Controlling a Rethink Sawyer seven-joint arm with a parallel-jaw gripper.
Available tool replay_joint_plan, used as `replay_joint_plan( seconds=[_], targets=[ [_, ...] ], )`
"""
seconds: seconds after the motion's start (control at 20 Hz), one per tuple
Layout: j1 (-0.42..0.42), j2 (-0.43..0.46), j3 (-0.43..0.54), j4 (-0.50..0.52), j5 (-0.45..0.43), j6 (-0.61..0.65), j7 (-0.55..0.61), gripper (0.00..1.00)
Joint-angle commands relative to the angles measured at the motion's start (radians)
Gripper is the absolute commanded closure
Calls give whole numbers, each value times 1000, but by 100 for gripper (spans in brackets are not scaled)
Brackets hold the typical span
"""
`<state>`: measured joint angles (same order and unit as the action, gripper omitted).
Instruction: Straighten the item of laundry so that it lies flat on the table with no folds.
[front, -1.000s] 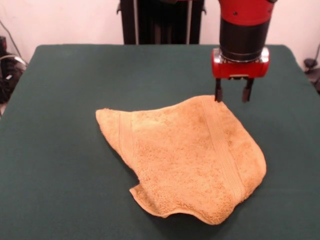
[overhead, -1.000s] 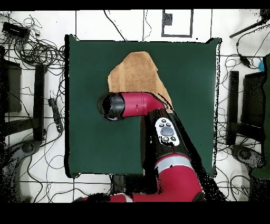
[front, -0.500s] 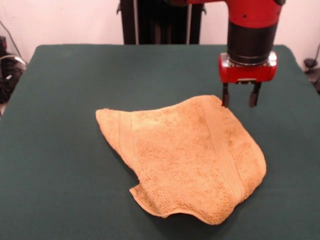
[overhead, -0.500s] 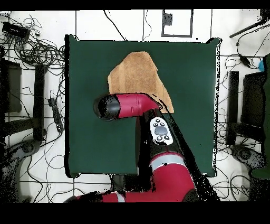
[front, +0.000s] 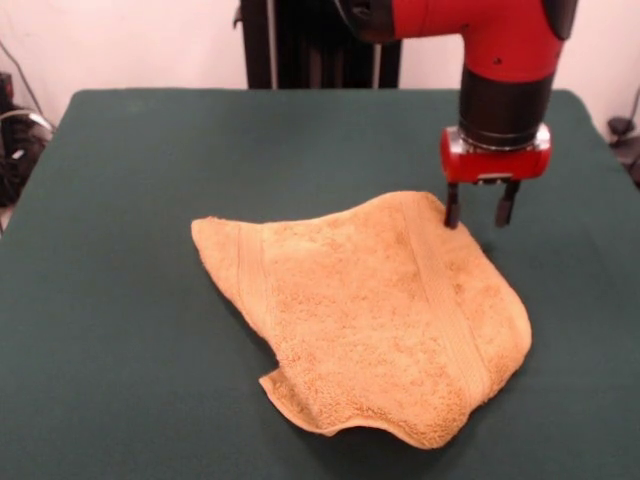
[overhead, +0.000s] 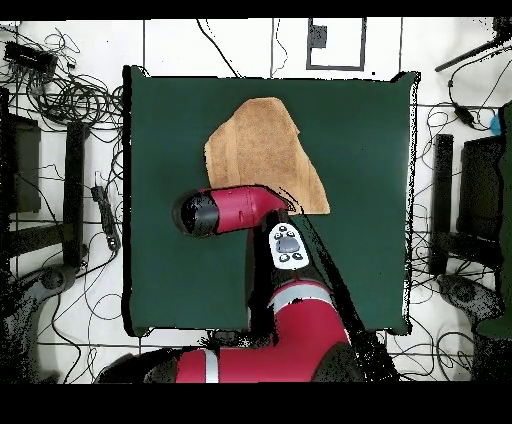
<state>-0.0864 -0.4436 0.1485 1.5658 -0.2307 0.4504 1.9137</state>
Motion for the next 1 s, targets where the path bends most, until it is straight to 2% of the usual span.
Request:
replay_joint_plan(
  seconds=[0.05, 0.35, 0.45, 0.5, 0.55, 0.6, 1.0],
  targets=[
    [14, 42, -32, 128, -44, -67, 120, 0],
    [-27, -2, -33, 175, -50, -58, 93, 0],
    [-38, -17, -27, 154, -46, -25, 74, 0],
    [-20, -25, -23, 104, -26, 31, 70, 0],
    [-20, -31, -24, 107, -28, 32, 70, 0],
    [9, 19, -23, -1, -10, 86, 71, 0],
    [26, 85, -30, -75, -34, 14, 65, 0]
  ],
)
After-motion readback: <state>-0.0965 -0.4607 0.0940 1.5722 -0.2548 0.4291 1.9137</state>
